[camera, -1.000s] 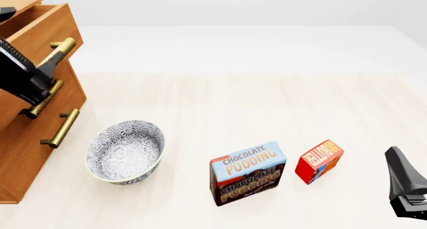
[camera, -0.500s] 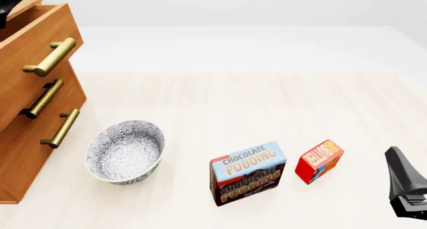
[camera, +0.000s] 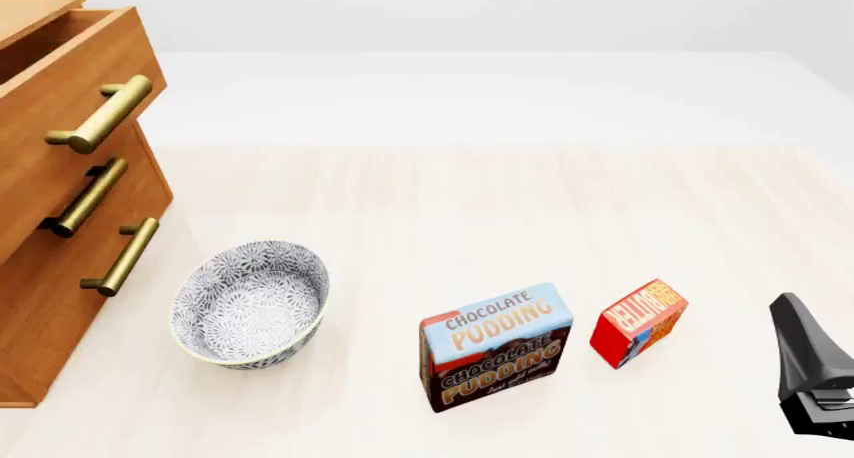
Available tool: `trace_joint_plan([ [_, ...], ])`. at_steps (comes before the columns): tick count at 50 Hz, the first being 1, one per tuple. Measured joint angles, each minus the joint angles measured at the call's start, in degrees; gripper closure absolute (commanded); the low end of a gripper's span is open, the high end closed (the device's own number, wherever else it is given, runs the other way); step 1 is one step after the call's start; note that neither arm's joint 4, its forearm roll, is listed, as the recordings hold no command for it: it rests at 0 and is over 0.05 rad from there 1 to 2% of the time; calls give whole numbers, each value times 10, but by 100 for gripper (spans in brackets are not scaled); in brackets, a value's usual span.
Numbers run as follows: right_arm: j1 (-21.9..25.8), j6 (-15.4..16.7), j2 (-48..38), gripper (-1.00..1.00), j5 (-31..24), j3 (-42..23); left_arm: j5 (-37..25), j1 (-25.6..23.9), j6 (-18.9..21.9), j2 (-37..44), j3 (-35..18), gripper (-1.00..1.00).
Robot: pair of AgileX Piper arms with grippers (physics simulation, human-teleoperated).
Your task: Put the butter at the back in the top drawer of the cabinet and close it.
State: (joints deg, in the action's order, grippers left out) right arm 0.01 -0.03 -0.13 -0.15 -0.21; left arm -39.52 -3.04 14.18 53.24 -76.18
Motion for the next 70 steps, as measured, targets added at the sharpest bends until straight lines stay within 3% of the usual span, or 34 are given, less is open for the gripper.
trace_joint_plan([
  [9,0,0,0,-100,0,0,-24,18,-32,7,-17,-100],
  [22,0,0,0,-100,0,0,-36,28,-48,10,-26,-100],
  [34,0,0,0,-100,0,0,-52,71,-81,43,-33,-100],
  [70,0,0,0,-100,0,0,-46,90,-96,91,-18,-100],
])
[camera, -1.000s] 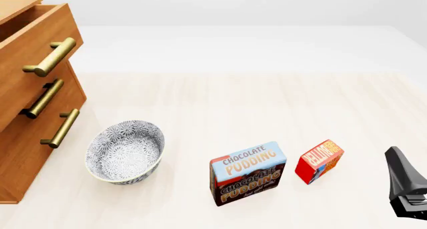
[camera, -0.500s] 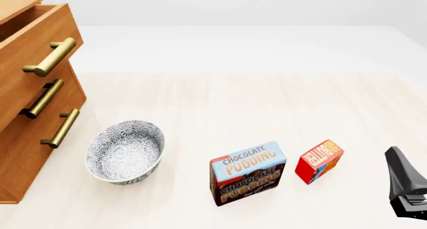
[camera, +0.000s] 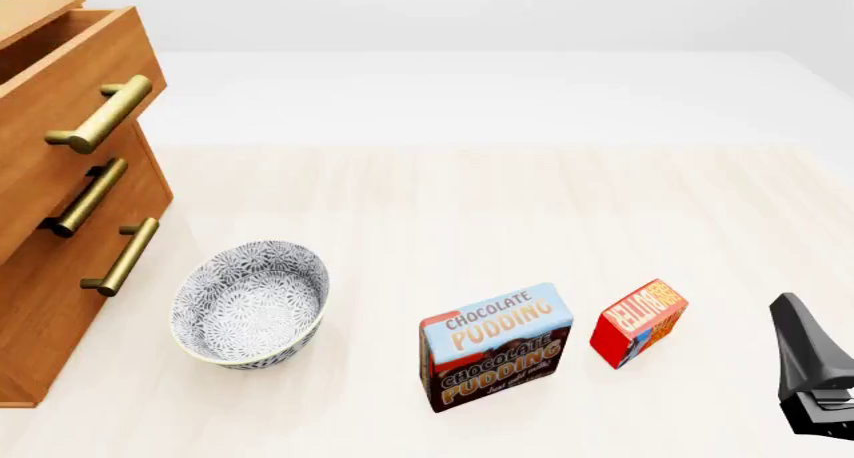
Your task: Put the butter at the back in the top drawer of the cabinet and close it.
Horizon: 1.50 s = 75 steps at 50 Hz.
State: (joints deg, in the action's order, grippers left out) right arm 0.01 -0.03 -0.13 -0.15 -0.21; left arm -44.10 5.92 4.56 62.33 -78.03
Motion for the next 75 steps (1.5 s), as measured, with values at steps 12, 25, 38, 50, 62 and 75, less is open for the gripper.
trace_joint_plan([
  [12,0,0,0,-100,0,0,13,-4,-2,11,14,-100],
  [25,0,0,0,-100,0,0,33,-6,-4,21,36,-100],
  [38,0,0,0,-100,0,0,46,-5,-6,29,52,-100],
  [50,0,0,0,-100,0,0,56,-3,-7,35,62,-100],
  [62,0,0,0,-100,0,0,64,-2,-8,43,71,-100],
  [75,0,0,0,-100,0,0,71,-1,-9,49,78,-100],
])
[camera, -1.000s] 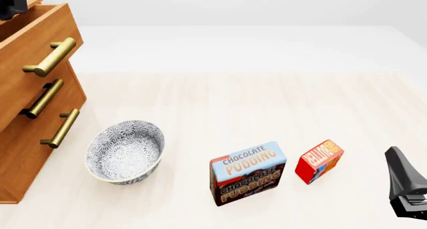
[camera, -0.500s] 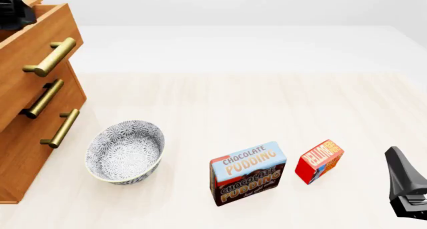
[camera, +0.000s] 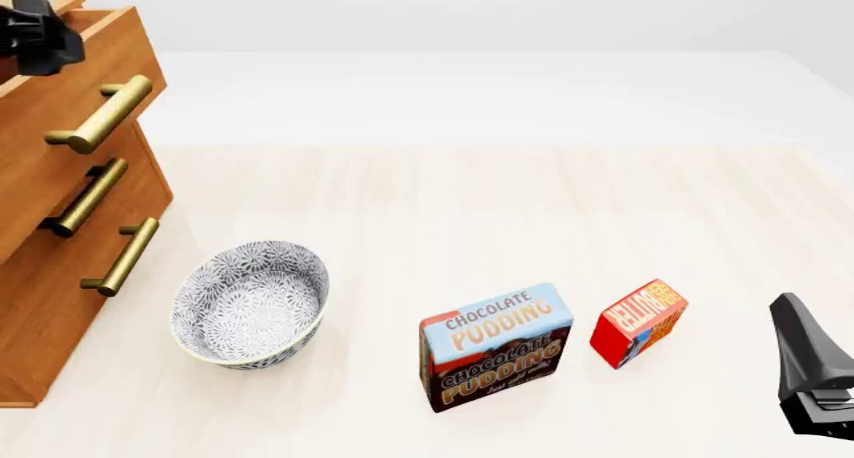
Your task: Put the butter at the back in the top drawer of the cabinet and close it.
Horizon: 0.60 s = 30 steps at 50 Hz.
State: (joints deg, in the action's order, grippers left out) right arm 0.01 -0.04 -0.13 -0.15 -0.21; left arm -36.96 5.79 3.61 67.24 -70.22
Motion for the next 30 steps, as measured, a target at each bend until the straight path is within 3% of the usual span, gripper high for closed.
trace_joint_plan([
  [30,0,0,0,-100,0,0,27,2,-8,24,26,-100],
])
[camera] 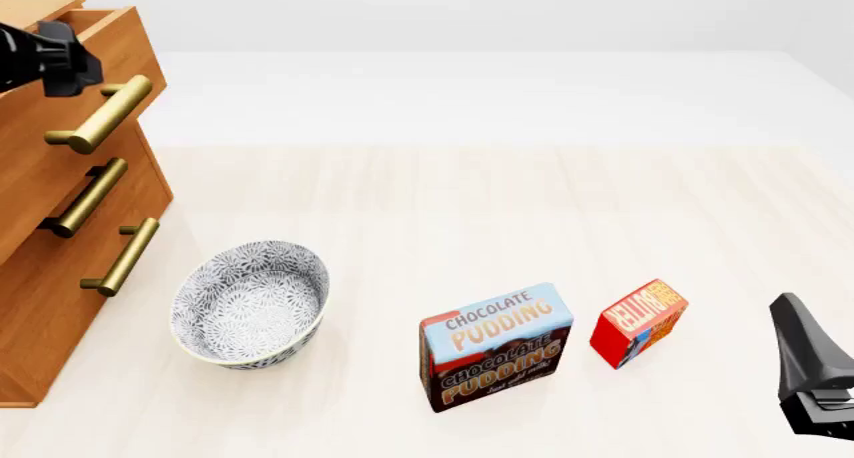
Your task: Put the butter at the back in the top drawer of the cabinet and close it.
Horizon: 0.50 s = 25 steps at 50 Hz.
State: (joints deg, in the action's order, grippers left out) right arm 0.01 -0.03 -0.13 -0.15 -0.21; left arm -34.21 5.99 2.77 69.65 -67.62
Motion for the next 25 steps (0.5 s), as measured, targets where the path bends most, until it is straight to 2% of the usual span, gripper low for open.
trace_joint_plan([
  [25,0,0,0,-100,0,0,16,4,-4,16,15,-100],
])
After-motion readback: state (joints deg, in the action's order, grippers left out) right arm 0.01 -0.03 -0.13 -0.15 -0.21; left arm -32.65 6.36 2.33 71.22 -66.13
